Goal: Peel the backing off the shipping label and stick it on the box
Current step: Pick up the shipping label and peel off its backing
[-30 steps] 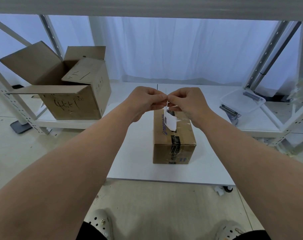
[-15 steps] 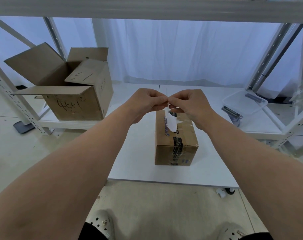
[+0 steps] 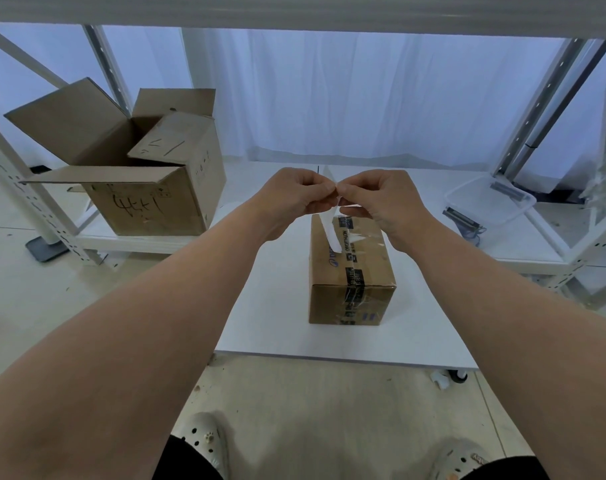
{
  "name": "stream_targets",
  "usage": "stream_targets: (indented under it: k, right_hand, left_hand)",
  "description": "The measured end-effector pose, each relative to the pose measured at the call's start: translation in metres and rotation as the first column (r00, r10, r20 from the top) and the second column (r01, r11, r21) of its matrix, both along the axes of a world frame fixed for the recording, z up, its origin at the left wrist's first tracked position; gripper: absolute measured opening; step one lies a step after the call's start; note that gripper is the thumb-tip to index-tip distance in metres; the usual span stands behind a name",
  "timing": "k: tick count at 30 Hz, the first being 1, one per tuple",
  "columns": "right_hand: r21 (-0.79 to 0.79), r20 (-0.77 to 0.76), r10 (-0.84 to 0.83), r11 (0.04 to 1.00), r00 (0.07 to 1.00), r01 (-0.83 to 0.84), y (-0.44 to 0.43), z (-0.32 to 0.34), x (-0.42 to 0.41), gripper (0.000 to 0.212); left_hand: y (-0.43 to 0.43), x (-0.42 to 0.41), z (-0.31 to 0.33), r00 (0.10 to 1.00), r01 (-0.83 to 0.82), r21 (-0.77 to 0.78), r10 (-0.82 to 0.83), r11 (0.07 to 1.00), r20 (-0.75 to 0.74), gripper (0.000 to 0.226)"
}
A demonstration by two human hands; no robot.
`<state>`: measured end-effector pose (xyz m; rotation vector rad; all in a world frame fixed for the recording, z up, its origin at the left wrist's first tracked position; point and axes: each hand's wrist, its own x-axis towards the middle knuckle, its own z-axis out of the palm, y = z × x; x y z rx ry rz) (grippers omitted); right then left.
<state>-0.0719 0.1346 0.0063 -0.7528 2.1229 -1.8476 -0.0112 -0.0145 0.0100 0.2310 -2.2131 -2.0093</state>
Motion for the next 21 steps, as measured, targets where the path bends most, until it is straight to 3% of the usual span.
stream_targets:
  k: [8,16,21]
  right_hand:
    - [0.039,-0.051,-0.017,0.999,0.999,0.019,-0.0005,-0.0005,-0.0004,0.007]
    - [0.068,-0.077,-0.016,0.997,0.997,0.021,-0.0018,0.0012,0.0020,0.007]
    - [0.058,-0.063,-0.011,0.998,0.998,0.015,-0.0038,0.0031,0.0015,0.009]
  left_hand:
    - [-0.0007,0.0006,0.0005,0.999,-0.042,0.104,0.040,0.994,0.022,0.009]
    - [-0.0004,0.0015,0.0028,0.999,-0.031,0.074,0.029,0.997,0.027,0.007]
    - [-0.0007,0.0000,0.0003,1.000,-0.017,-0.032,0.017,0.999,-0.007,0.010]
